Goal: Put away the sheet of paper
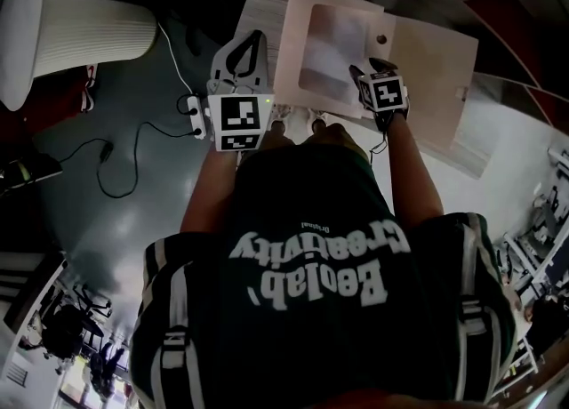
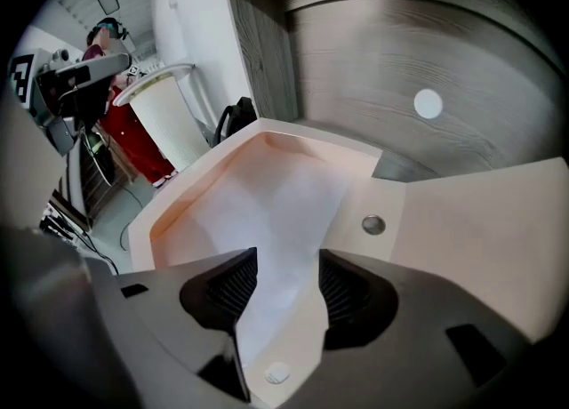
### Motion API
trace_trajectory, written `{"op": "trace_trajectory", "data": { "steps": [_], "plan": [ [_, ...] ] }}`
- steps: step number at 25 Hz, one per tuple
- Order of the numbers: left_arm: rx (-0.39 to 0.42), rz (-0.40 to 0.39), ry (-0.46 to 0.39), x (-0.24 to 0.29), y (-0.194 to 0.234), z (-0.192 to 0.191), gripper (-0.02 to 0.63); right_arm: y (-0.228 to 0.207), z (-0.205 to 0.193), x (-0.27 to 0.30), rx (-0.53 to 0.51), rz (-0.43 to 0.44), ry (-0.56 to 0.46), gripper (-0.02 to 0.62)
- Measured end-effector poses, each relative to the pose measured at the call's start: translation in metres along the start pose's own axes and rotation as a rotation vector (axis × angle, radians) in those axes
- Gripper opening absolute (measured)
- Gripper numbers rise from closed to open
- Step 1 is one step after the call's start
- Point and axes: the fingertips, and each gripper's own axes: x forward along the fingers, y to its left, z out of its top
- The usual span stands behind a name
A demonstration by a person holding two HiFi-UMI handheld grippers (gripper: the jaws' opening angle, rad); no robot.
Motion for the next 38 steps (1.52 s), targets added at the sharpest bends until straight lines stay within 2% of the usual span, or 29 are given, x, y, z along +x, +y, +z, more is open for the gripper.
{"op": "trace_trajectory", "data": {
  "steps": [1,2,6,15,27,32,38],
  "plan": [
    [0.002,-0.005,0.001,0.001,-0.001,0.000,0.018,0.001,0.001,-0.002,0.017,0.008,-0.012,0.187],
    [0.003,-0.010,0.002,0.002,-0.002,0.000,0.018,0.001,0.001,-0.003,0.041,0.016,-0.021,0.037],
    [0.006,-0.020,0.012,0.006,-0.001,-0.004,0.018,-0.002,-0.007,0.008,0.106,0.053,-0.004,0.035],
    [0.006,-0.033,0.051,0.009,0.000,-0.021,0.018,0.003,-0.032,0.036,0.111,0.070,0.095,0.035],
    [0.002,-0.063,0.051,0.015,-0.003,-0.026,0.018,0.019,-0.022,0.044,0.065,0.086,0.108,0.035],
    [0.000,-0.076,0.049,0.015,0.002,-0.027,0.018,0.018,-0.021,0.038,0.093,0.081,0.098,0.035],
    [-0.005,-0.106,0.020,0.016,0.004,-0.020,0.018,0.014,-0.012,0.015,0.120,0.033,0.044,0.035]
  ]
}}
